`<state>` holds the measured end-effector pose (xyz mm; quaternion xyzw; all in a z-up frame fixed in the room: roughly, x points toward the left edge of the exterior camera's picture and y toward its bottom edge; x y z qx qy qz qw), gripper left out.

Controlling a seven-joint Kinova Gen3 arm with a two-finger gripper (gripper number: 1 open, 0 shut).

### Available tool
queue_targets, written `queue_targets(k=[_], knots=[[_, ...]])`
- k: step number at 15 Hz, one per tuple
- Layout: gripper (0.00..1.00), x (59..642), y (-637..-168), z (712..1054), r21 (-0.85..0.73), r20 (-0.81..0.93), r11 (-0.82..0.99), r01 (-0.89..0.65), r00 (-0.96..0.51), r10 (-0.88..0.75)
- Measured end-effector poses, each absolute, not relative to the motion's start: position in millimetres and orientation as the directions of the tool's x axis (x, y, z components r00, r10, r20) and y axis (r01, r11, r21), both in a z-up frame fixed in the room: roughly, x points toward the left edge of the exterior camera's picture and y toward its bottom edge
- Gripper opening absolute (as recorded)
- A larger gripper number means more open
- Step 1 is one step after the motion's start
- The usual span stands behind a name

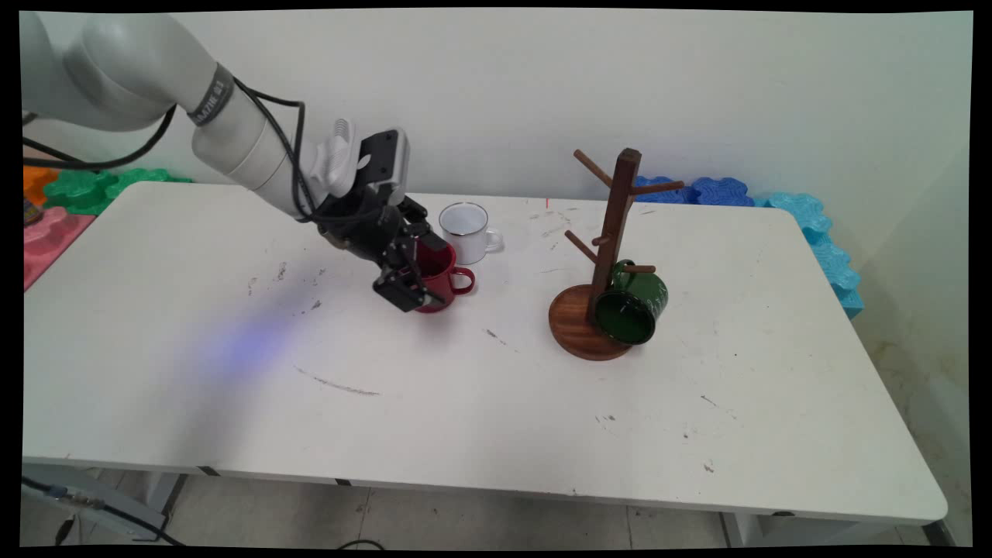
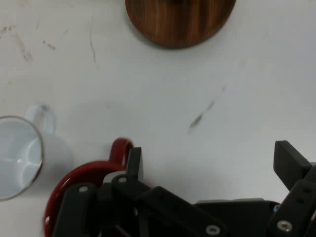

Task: Pick up the green mug from the rack

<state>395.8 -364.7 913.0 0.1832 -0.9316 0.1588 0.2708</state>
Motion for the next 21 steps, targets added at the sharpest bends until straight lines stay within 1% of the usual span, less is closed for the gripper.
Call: queue_targets(k=[9,21], knots=[[1.0,345.4,-365.0,914.2,-0.007,0.644,0.797,-0.604,-0.613,-0.458],[1.0,285.2,-368.3,897.0,0.221,0.663,0.646,-0.73,-0.374,-0.649]])
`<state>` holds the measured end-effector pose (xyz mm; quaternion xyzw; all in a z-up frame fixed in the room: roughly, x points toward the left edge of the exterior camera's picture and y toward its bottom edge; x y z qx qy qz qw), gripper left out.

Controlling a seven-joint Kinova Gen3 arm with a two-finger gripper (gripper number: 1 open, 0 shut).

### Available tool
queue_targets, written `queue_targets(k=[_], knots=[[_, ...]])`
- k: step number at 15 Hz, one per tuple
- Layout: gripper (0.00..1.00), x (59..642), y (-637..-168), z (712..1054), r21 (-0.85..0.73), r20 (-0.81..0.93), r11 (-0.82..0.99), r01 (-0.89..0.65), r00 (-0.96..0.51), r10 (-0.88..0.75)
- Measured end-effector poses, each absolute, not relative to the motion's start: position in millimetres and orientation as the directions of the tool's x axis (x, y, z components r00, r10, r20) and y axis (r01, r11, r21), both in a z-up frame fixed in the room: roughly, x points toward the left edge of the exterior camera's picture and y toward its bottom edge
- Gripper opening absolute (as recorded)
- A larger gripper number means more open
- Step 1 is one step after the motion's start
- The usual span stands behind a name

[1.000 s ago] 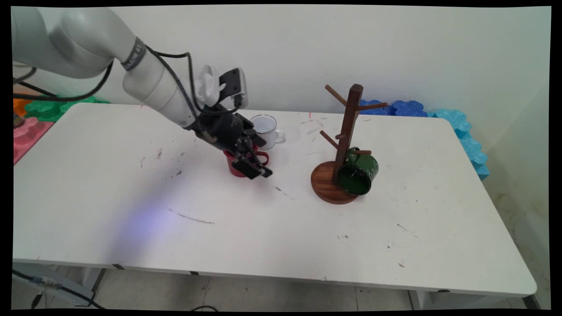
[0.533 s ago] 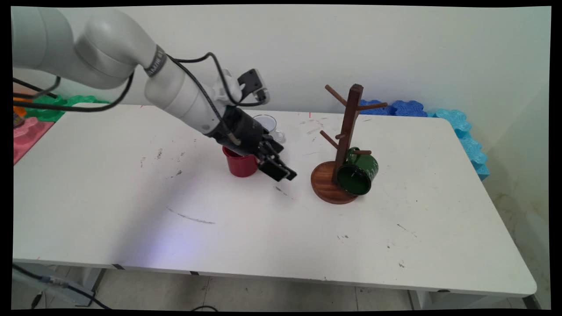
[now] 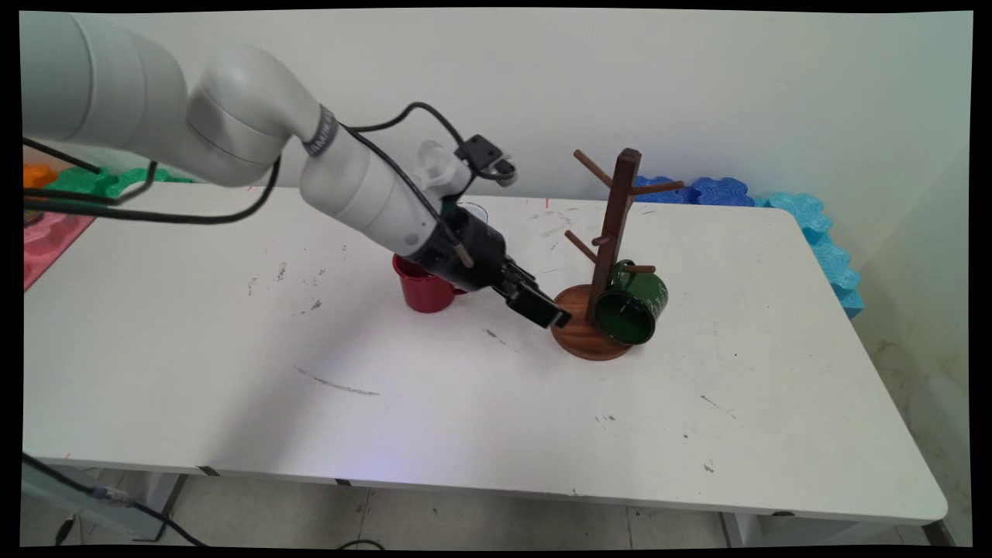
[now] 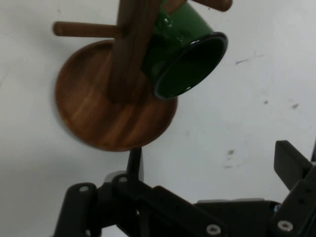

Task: Pick up the green mug from the rack

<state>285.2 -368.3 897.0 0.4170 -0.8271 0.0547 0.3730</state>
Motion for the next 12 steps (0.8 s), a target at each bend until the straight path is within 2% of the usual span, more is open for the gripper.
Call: queue_targets(k=[12], knots=[[1.0,232.5,-376.1,878.6,0.404,0.62,0.489,-0.773,-0.162,-0.768]])
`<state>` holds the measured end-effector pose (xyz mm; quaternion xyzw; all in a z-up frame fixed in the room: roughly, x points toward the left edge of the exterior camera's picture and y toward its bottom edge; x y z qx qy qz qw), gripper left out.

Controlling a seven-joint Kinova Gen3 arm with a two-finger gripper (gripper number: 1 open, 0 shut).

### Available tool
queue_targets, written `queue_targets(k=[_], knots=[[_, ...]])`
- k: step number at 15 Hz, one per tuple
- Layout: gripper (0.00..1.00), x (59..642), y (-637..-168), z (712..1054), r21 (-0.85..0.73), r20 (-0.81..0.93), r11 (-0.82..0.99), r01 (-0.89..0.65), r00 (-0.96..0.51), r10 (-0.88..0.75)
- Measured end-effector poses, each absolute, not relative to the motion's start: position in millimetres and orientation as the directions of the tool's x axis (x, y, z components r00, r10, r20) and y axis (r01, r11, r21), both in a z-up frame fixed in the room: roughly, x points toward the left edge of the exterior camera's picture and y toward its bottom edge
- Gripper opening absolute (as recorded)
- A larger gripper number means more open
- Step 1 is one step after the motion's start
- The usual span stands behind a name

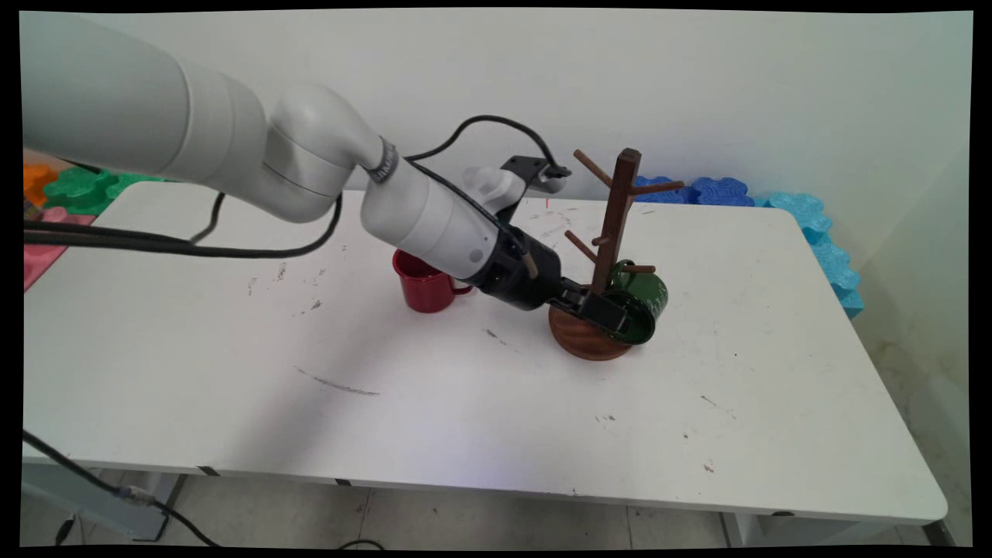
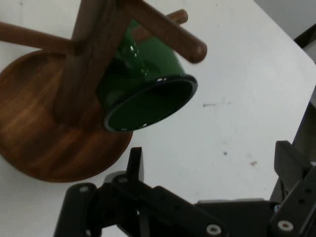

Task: Pick up the green mug from the rack

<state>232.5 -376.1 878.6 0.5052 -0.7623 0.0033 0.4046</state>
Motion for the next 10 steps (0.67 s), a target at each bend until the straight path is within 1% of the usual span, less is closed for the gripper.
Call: queue_targets(k=[10], knots=[[1.0,199.8,-396.1,863.1,0.453,0.607,0.432,-0.78,-0.085,-0.79]])
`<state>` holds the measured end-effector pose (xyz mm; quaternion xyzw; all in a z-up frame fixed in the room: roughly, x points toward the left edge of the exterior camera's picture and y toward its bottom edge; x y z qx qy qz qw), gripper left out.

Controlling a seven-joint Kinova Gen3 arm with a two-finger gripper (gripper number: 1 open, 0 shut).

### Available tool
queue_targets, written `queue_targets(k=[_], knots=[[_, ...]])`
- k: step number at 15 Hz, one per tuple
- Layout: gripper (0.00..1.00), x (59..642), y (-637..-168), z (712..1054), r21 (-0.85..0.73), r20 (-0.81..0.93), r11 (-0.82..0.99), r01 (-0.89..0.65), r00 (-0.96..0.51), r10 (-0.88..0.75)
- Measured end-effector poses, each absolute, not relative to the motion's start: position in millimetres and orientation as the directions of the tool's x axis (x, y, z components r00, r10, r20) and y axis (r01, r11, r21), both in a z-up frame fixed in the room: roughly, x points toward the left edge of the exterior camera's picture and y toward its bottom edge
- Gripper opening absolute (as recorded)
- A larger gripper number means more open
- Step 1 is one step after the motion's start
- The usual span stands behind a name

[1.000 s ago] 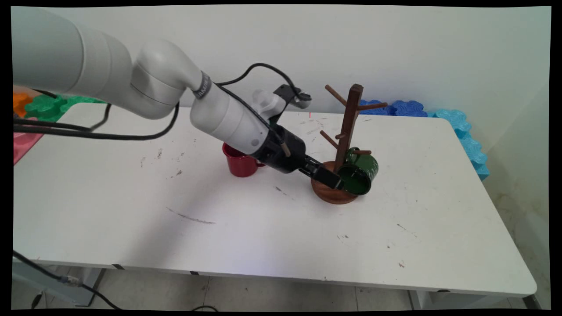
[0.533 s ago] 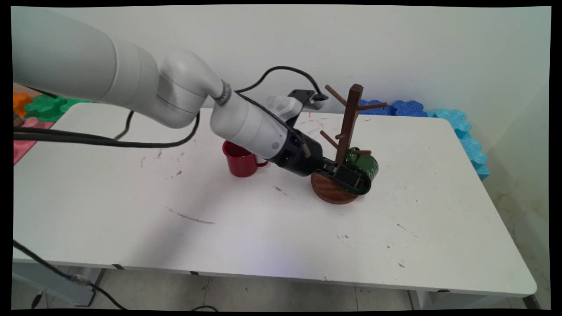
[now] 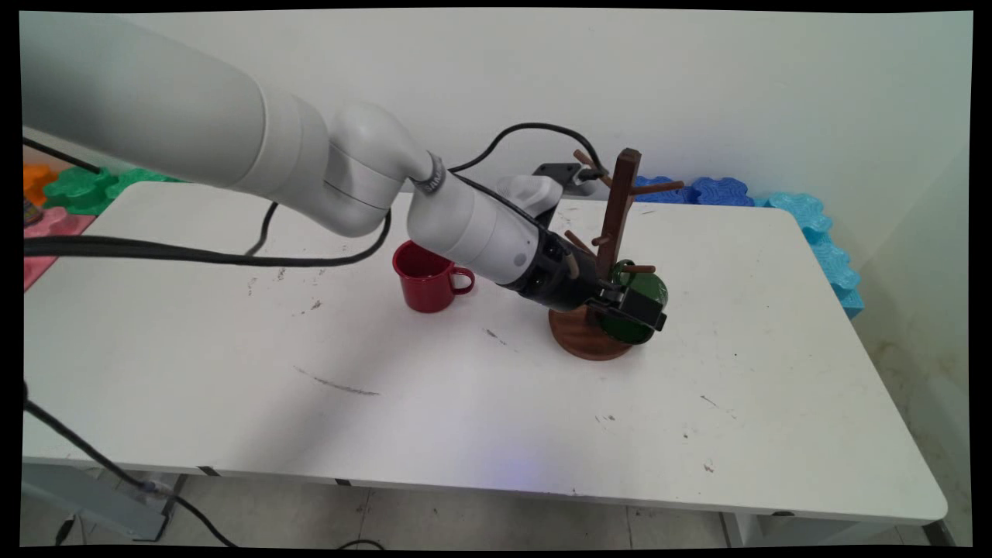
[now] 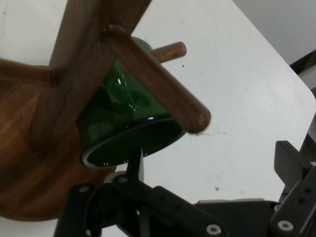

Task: Pick up the green mug from the rack

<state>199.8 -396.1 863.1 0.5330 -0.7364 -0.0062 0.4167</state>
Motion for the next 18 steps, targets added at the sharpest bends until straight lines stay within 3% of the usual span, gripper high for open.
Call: queue_targets(k=[18], knots=[[1.0,164.4,-410.1,839.2,0.492,0.576,0.337,-0.803,0.01,-0.818]])
